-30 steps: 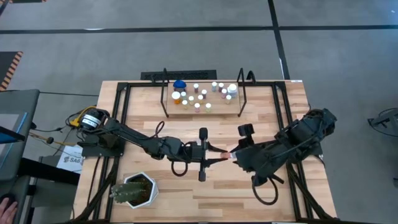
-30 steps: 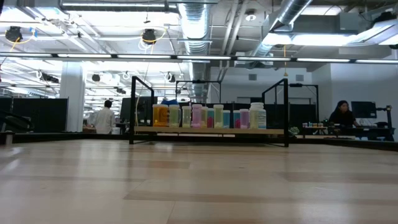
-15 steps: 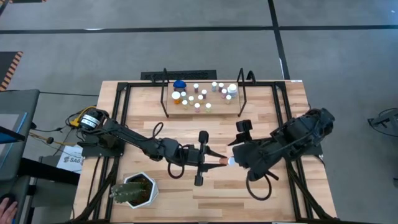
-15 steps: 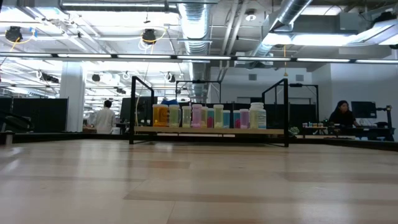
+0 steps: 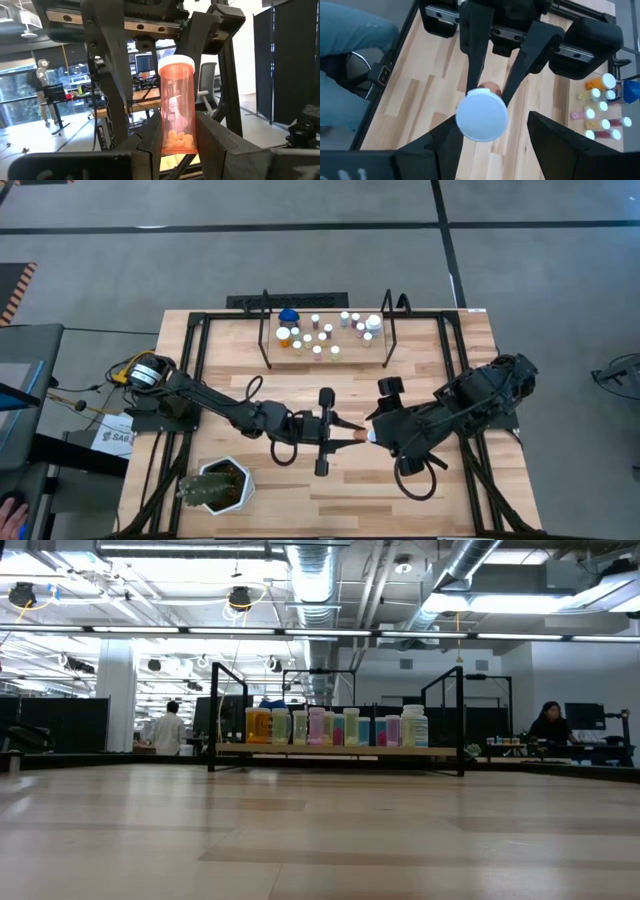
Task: Pick and place medicine bottles onto shelf by color
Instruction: Put the orange pill bottle on the shelf
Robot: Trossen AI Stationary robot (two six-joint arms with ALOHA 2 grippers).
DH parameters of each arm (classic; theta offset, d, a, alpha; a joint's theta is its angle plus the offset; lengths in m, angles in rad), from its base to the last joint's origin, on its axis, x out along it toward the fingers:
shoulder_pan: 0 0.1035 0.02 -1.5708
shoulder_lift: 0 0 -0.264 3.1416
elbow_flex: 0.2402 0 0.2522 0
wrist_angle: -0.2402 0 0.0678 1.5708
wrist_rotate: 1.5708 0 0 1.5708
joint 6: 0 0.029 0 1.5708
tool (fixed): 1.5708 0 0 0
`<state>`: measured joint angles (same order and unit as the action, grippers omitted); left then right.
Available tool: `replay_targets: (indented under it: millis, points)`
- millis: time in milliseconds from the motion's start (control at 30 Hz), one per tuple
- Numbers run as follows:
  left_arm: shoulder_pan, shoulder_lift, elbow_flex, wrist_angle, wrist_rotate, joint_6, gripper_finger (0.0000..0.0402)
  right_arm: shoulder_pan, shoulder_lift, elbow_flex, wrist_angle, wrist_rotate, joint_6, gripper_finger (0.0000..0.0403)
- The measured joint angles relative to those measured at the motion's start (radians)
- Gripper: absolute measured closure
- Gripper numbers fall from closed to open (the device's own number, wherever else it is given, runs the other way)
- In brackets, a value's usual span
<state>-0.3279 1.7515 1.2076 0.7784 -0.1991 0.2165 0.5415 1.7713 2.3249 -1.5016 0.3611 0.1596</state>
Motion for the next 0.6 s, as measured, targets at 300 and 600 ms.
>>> replay_targets:
  millis: [300, 600]
  points:
    - [0.002, 0.000, -0.001, -0.014, -0.025, 0.001, 0.0326, 0.000, 0.000, 0.000, 0.038, 0.000, 0.002, 0.0161]
    - [0.002, 0.000, -0.001, -0.006, -0.025, 0.009, 0.0326, 0.000, 0.000, 0.000, 0.037, 0.000, 0.017, 0.0204]
